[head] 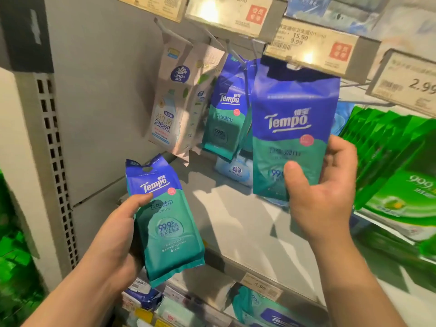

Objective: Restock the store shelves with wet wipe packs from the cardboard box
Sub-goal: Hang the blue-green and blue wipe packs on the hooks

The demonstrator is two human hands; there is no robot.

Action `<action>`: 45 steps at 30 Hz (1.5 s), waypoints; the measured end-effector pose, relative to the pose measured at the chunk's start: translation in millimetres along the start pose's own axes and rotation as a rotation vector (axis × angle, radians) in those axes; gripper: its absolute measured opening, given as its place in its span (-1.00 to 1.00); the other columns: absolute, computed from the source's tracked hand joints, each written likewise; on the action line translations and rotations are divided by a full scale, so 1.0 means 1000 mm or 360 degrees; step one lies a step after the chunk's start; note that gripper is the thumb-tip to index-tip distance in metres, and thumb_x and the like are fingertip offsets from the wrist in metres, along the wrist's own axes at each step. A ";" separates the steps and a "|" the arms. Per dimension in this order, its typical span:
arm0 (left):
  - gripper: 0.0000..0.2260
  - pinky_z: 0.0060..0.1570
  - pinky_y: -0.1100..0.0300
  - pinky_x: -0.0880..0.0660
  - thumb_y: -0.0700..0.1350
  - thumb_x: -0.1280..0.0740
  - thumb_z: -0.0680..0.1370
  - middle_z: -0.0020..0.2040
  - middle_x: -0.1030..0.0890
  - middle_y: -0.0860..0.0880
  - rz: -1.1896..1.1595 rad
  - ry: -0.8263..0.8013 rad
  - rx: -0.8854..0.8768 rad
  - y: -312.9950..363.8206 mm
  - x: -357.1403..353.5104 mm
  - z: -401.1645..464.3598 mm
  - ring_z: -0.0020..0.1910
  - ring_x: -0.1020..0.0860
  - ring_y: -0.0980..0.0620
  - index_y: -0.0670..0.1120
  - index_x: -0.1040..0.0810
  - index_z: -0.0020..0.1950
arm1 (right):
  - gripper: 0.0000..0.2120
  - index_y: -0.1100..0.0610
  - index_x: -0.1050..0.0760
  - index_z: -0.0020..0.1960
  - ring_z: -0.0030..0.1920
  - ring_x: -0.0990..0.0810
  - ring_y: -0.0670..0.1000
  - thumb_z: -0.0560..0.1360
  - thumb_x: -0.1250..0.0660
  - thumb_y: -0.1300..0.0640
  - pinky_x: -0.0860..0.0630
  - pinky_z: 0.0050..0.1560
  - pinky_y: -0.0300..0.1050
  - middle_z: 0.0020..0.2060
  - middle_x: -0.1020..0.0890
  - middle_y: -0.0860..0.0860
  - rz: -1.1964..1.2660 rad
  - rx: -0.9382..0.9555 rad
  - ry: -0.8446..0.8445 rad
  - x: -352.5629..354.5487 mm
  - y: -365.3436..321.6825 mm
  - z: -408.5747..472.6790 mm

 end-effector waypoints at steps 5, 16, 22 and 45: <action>-0.65 0.33 -0.17 -0.47 0.06 -0.35 0.56 0.08 -0.74 -0.15 0.0021 -0.0016 0.0029 -0.002 0.000 0.001 0.18 -0.66 -0.23 -0.08 -0.63 0.27 | -0.67 -0.01 -0.37 0.13 0.01 -0.65 -0.17 0.44 -0.41 0.14 -0.55 -0.01 -0.27 0.04 -0.61 -0.05 -0.0020 -0.0047 0.0102 -0.004 0.008 0.013; -0.79 0.29 -0.14 -0.49 0.05 -0.34 0.57 0.05 -0.74 -0.16 -0.0007 0.0015 0.0070 0.001 0.000 -0.007 0.19 -0.65 -0.23 -0.05 -0.63 0.06 | -0.68 0.04 -0.42 0.14 -0.02 -0.68 -0.11 0.42 -0.39 0.03 -0.58 -0.02 -0.16 0.05 -0.68 -0.01 -0.0053 -0.0511 0.0230 -0.009 0.043 0.020; -0.77 0.32 -0.17 -0.47 0.06 -0.35 0.56 0.06 -0.74 -0.17 0.0016 0.0027 0.0062 0.001 0.000 -0.007 0.19 -0.65 -0.24 -0.06 -0.62 0.10 | -0.73 -0.02 -0.48 0.08 -0.03 -0.68 -0.10 0.42 -0.43 -0.02 -0.56 0.06 -0.10 -0.03 -0.70 -0.09 -0.0146 -0.0616 0.0276 -0.013 0.061 0.031; -0.66 0.06 -0.06 -0.59 -0.06 -0.44 0.45 0.02 -0.74 -0.16 0.0134 -0.0086 -0.0098 0.002 0.002 -0.010 -0.13 -0.71 -0.15 -0.06 -0.59 0.21 | -0.69 0.13 -0.35 0.25 -0.08 -0.56 -0.15 0.62 -0.39 0.09 -0.40 -0.06 -0.42 -0.01 -0.57 -0.01 -0.0300 -0.0852 0.0328 -0.033 0.134 0.044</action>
Point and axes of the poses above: each hand's wrist, its own z-axis towards the middle knuckle, its own x-axis out of the back of the hand, y = z × x, the point moved 1 cm from there along z, towards the middle knuckle
